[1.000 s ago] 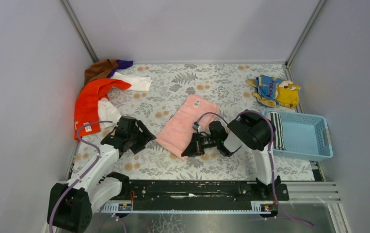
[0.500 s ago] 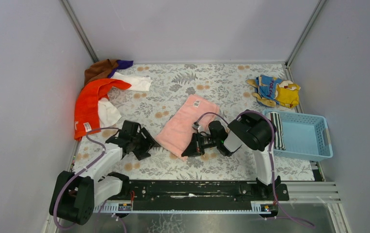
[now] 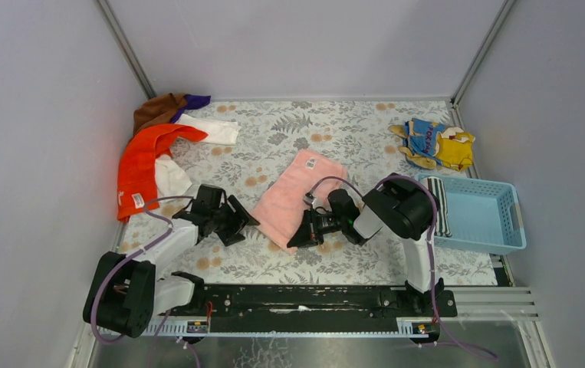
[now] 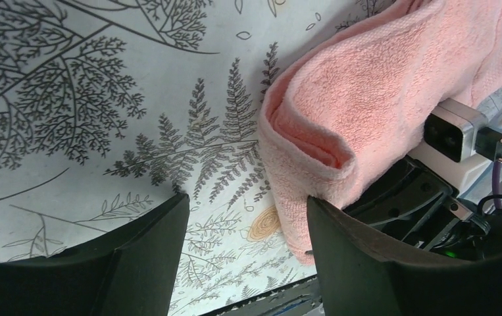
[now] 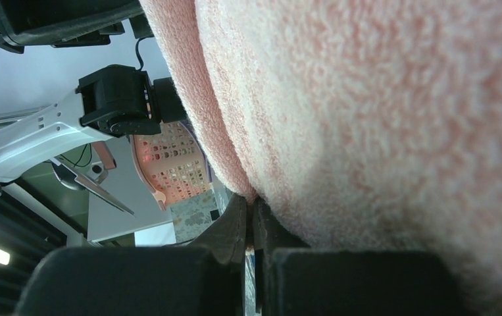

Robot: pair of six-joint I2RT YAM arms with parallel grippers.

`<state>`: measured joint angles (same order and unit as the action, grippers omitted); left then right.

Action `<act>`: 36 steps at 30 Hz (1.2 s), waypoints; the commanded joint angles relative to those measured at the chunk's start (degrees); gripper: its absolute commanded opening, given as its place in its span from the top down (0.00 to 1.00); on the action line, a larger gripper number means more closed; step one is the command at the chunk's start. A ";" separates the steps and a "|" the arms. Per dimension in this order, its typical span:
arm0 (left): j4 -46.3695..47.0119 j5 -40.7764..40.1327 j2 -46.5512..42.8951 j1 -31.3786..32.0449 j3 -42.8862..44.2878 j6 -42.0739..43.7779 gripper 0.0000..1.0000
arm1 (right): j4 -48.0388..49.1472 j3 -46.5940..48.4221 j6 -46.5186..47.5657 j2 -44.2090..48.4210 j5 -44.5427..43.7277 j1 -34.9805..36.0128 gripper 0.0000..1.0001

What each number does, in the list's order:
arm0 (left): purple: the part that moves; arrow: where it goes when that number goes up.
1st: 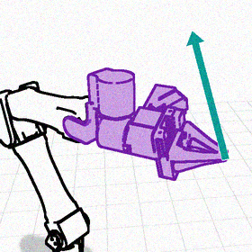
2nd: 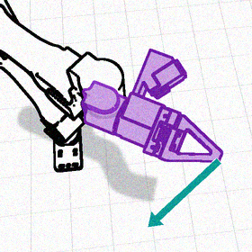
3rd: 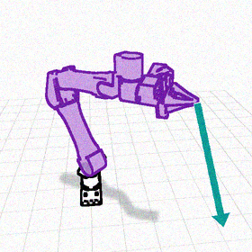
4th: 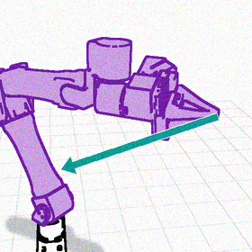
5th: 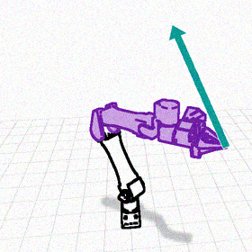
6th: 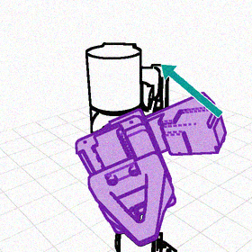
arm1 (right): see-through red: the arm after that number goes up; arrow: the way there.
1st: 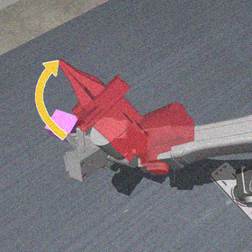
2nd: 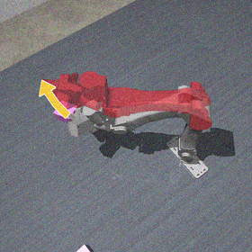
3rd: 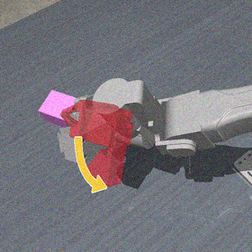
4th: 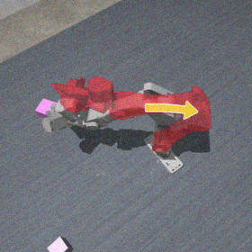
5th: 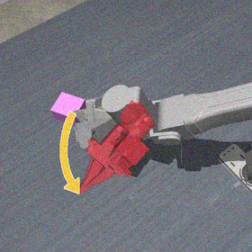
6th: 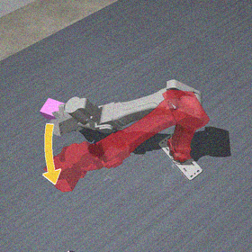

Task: Roll the towels
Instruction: Roll the towel at the center of the board.

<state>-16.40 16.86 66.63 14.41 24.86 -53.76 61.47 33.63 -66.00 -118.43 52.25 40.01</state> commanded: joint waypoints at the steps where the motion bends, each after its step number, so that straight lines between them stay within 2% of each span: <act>1: 3.72 1.05 1.34 -0.18 1.17 -0.30 0.34 | -9.52 0.29 1.77 0.23 -2.19 -1.07 0.97; 8: 4.94 0.74 0.63 -0.18 1.05 -0.59 0.34 | -13.58 1.25 4.09 1.31 -2.77 -1.07 0.97; 15: 9.01 0.96 3.63 -0.17 0.62 -1.64 0.33 | -16.39 2.12 5.80 1.69 -2.99 -1.05 0.97; 19: 9.26 -1.46 5.01 -0.20 0.68 -2.36 0.33 | -20.52 2.85 8.71 3.20 -3.94 -0.99 0.96; 23: 6.59 -4.38 7.51 -0.19 1.00 -2.80 0.37 | -29.61 4.99 14.32 6.43 -6.22 -1.01 0.93; 27: 6.40 -5.53 9.02 -0.19 -0.26 -3.02 0.51 | -40.46 8.00 20.03 10.25 -9.64 -0.83 0.91; 30: 6.46 -5.97 10.40 -0.18 -0.95 -2.70 0.54 | -47.01 10.80 23.72 12.63 -12.06 -0.28 0.90; 36: 6.56 -6.65 12.68 -0.18 -1.53 -2.12 0.56 | -58.27 17.31 30.22 15.83 -16.51 0.42 0.98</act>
<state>-6.04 16.58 75.68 14.41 26.20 -57.84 14.20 46.35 -43.16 -105.86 42.19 40.16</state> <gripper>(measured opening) 0.443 0.085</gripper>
